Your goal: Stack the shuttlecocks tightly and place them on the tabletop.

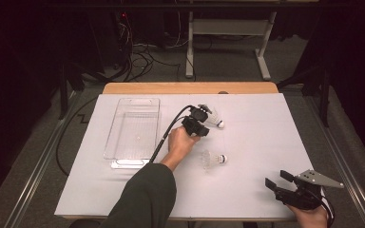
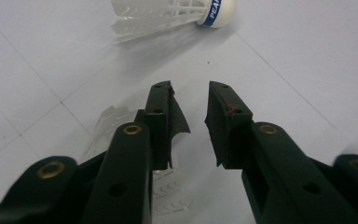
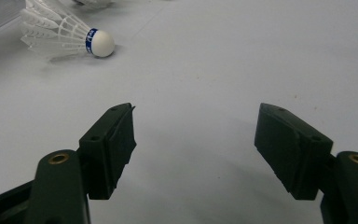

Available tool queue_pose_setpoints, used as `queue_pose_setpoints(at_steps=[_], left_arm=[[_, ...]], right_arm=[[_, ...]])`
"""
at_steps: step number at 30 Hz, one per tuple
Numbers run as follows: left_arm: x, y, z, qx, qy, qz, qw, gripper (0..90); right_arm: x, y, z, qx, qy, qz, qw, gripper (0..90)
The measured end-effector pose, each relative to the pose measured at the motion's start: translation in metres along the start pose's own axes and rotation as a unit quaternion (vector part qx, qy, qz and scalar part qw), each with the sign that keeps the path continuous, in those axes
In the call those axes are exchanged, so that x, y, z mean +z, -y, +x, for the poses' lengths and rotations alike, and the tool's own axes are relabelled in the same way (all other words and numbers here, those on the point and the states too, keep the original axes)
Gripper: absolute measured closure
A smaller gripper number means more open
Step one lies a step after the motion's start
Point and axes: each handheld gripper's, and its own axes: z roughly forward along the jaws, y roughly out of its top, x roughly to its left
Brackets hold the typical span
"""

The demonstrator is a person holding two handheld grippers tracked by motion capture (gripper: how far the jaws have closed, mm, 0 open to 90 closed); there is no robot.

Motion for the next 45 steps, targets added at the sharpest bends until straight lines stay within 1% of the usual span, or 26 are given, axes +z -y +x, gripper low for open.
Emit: queue_pose_setpoints(at_steps=[5, 10, 14, 17, 19, 26, 31, 36, 42, 45], left_arm=[[-0.001, -0.001, 0.0, -0.007, 0.007, -0.009, 0.9999, 65.0], [-0.002, -0.001, -0.001, -0.003, 0.01, -0.012, 0.9999, 63.0], [-0.003, -0.001, -0.003, 0.001, 0.011, -0.009, 0.9999, 62.8], [-0.005, -0.001, -0.004, 0.003, 0.013, -0.014, 0.9998, 62.2], [-0.006, -0.002, -0.004, 0.002, 0.016, -0.017, 0.9997, 61.9], [-0.006, -0.001, -0.003, 0.002, 0.012, -0.013, 0.9998, 61.5], [-0.008, -0.002, -0.003, 0.002, 0.014, -0.018, 0.9997, 61.5], [-0.009, -0.002, -0.005, 0.005, 0.015, -0.018, 0.9997, 61.5], [-0.012, -0.001, -0.006, 0.007, 0.019, -0.021, 0.9996, 60.5], [-0.014, -0.001, -0.006, 0.006, 0.025, -0.022, 0.9994, 58.5]], right_arm=[[0.0, 0.0, 0.0, 0.0, 0.0, 0.0, 1.0, 29.2], [0.0, 0.0, 0.0, 0.0, 0.0, 0.0, 1.0, 29.2], [0.0, 0.0, 0.0, 0.0, 0.0, 0.0, 1.0, 29.2], [0.0, 0.0, 0.0, 0.001, 0.001, 0.0, 1.0, 29.2], [0.0, 0.0, 0.0, 0.001, 0.001, 0.0, 1.0, 29.2], [0.0, 0.0, 0.0, 0.001, 0.0, 0.0, 1.0, 29.2], [0.0, 0.0, 0.0, 0.001, 0.0, 0.0, 1.0, 29.2], [0.0, 0.0, 0.0, 0.001, 0.0, 0.001, 1.0, 29.2], [0.0, 0.0, 0.0, 0.002, 0.0, 0.001, 1.0, 29.2], [0.0, 0.0, 0.0, 0.001, 0.001, 0.0, 1.0, 29.2]])
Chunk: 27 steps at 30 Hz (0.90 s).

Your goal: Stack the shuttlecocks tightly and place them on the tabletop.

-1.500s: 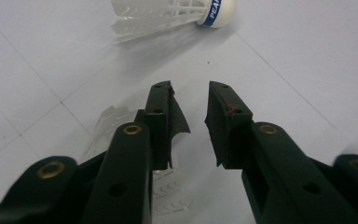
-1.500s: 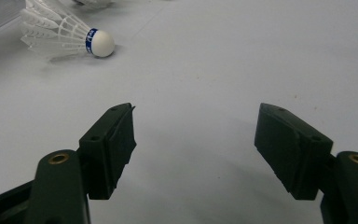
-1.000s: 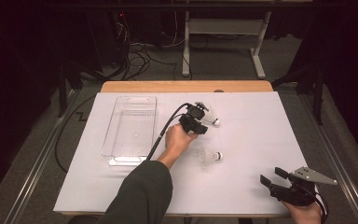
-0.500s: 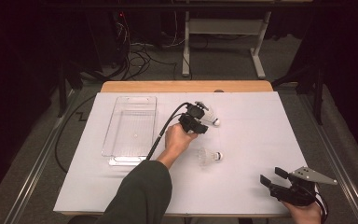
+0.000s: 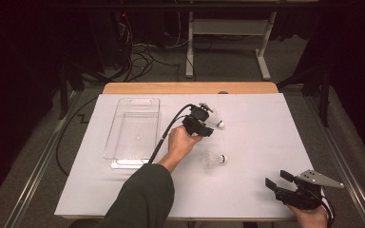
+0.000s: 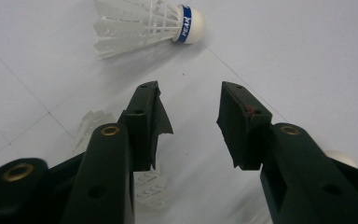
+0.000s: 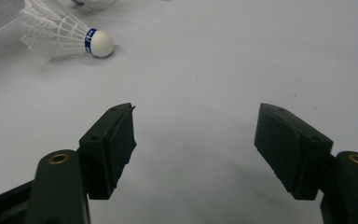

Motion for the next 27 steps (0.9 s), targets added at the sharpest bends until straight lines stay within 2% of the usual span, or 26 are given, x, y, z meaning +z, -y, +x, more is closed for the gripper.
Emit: queue_pose_setpoints(at_steps=[9, 16, 27], left_arm=[[-0.005, 0.0, -0.005, 0.003, 0.02, -0.003, 0.9998, 55.3], [-0.012, 0.0, -0.009, 0.014, 0.021, -0.009, 0.9996, 49.5], [-0.023, 0.005, -0.009, 0.011, 0.02, -0.016, 0.9996, 44.6]], right_arm=[[0.0, 0.0, 0.0, 0.0, -0.001, 0.001, 1.0, 29.2], [0.001, 0.0, 0.001, -0.001, -0.001, 0.004, 1.0, 29.1], [0.001, 0.0, 0.001, -0.002, 0.0, 0.004, 1.0, 29.2]])
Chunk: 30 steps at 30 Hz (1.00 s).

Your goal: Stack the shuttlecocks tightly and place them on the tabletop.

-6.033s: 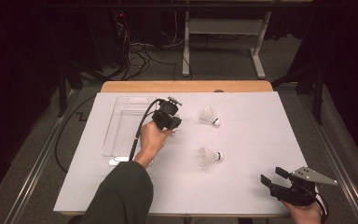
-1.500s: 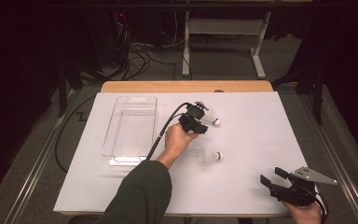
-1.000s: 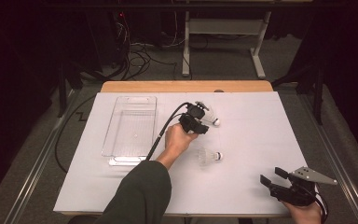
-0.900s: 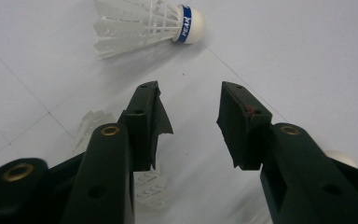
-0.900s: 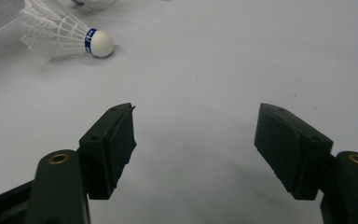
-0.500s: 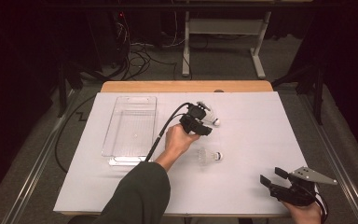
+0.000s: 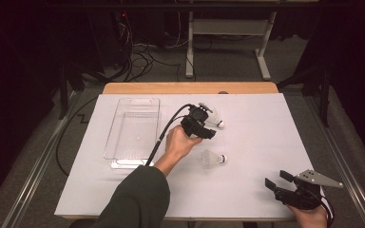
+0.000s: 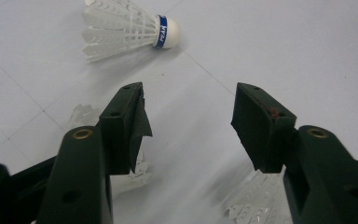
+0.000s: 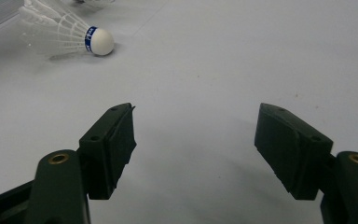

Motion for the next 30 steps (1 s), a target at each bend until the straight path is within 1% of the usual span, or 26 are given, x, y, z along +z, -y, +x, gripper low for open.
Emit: queue_pose_setpoints(at_steps=[7, 21, 23, 30], left_arm=[[-0.012, 0.003, -0.002, 0.003, 0.0, -0.013, 0.9999, 43.1], [-0.028, 0.016, -0.001, 0.001, 0.003, -0.015, 0.9999, 42.1], [-0.029, 0.018, -0.001, 0.003, 0.002, -0.014, 0.9999, 42.0], [-0.034, 0.025, 0.002, -0.004, 0.002, -0.016, 0.9999, 41.4]], right_arm=[[0.0, 0.0, 0.0, 0.0, 0.0, 0.0, 1.0, 29.2], [0.0, 0.0, 0.0, -0.001, 0.001, 0.0, 1.0, 29.2], [0.0, 0.0, 0.0, -0.001, 0.001, 0.0, 1.0, 29.2], [0.0, 0.0, 0.0, -0.001, 0.001, 0.0, 1.0, 29.2]])
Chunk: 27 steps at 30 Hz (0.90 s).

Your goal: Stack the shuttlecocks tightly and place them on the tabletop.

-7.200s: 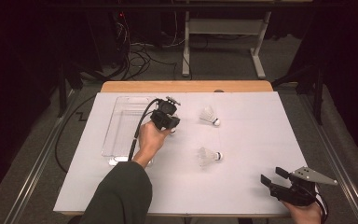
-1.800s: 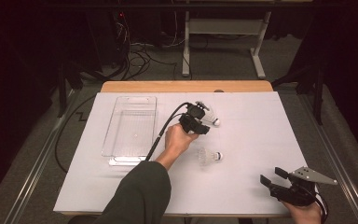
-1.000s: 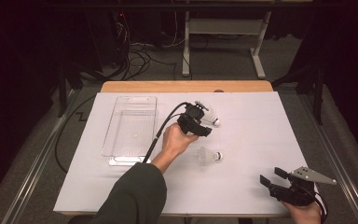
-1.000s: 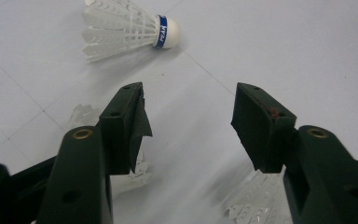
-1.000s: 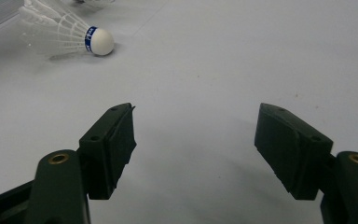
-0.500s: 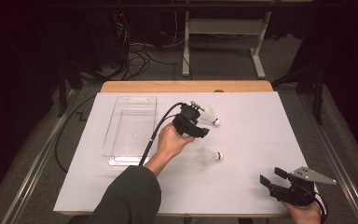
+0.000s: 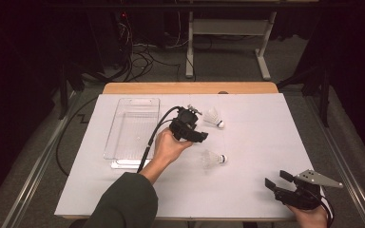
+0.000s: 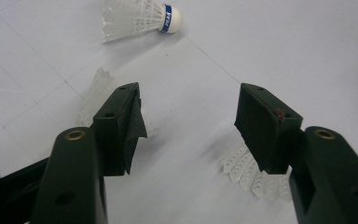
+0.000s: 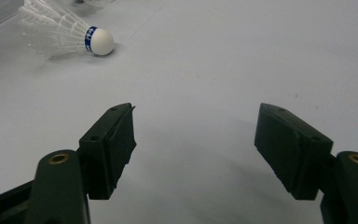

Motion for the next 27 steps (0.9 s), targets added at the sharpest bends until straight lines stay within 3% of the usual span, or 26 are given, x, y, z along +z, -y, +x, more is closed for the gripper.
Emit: queue_pose_setpoints(at_steps=[27], left_arm=[[-0.015, 0.022, 0.002, -0.006, -0.001, 0.001, 1.0, 39.3]], right_arm=[[0.0, 0.0, 0.0, 0.003, 0.001, 0.0, 1.0, 29.2]])
